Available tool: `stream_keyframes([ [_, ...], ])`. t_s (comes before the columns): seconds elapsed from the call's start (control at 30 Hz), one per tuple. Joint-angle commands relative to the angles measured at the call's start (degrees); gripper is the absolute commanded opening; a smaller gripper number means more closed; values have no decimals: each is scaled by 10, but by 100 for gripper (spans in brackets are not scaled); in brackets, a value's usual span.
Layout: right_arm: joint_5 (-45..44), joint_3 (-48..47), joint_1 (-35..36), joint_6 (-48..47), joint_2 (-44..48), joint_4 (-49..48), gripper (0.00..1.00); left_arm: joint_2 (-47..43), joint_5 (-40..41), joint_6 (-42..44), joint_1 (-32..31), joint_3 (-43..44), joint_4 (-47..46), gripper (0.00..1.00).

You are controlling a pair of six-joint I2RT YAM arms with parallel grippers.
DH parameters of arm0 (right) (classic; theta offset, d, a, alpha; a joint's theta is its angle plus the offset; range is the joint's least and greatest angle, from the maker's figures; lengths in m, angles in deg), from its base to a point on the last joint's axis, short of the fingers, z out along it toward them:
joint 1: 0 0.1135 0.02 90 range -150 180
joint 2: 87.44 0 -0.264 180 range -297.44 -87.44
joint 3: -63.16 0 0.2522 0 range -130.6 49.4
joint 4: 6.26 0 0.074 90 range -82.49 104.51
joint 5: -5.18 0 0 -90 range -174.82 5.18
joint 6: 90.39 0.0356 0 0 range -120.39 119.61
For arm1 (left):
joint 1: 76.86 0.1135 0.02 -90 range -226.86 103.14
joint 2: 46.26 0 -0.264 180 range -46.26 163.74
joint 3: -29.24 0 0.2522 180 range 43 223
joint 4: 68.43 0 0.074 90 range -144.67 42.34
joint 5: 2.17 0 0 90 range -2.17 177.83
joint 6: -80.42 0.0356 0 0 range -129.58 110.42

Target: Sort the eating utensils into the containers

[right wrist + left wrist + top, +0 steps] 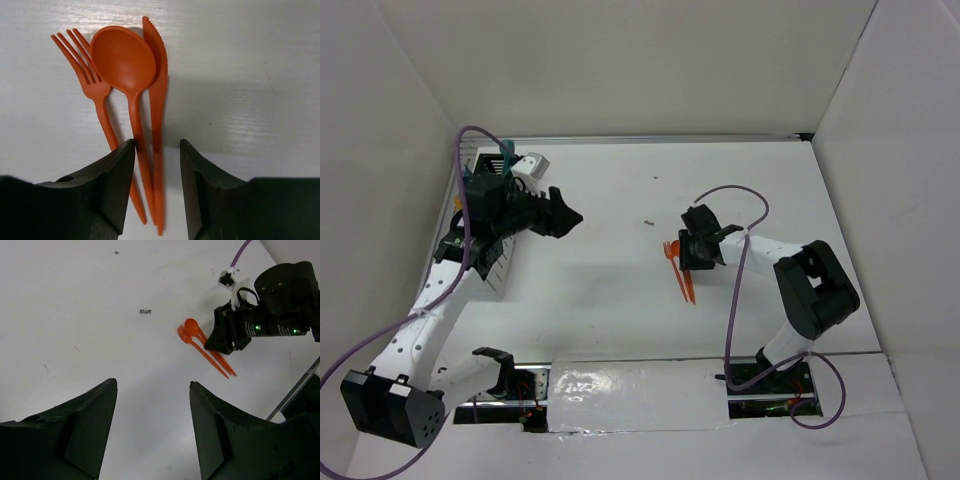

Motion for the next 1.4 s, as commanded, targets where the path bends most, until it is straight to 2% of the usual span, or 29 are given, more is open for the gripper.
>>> stream_keyframes([
  [0.0, -18, -4, 11, -11, -19, -27, 47, -12, 10, -14, -11, -11, 10, 72],
  [0.1, -23, -4, 13, -12, -42, -33, 45, -18, 14, -18, -19, -16, 18, 71],
  [0.17, -23, -4, 18, -15, -61, -33, 38, -15, 18, -16, -25, -15, 24, 72],
  [0.2, -23, -4, 18, -11, -61, -33, 38, -15, 19, -15, -25, -15, 25, 72],
  [0.33, -34, 1, 22, -9, -67, -33, 18, -10, 29, -10, -38, -10, 32, 71],
  [0.4, -40, 1, 22, -8, -64, -22, 15, -7, 26, -9, -43, -6, 33, 72],
  [0.57, -45, -12, 22, -6, -38, -3, 13, 21, 10, -19, -64, -6, 31, 72],
  [0.7, -40, -34, 22, 5, -6, 12, 10, 51, -5, -61, -94, -11, 18, 70],
  [1.07, 35, -69, 10, 31, 82, 12, 5, 151, -34, -132, -171, -20, -60, 69],
  [1.2, 103, -65, 5, 40, 109, -19, 4, 187, -44, -173, -186, -28, -97, 68],
  [1.37, 190, -22, 10, 13, 168, -88, 4, 219, -25, -206, -189, 10, -106, 68],
])
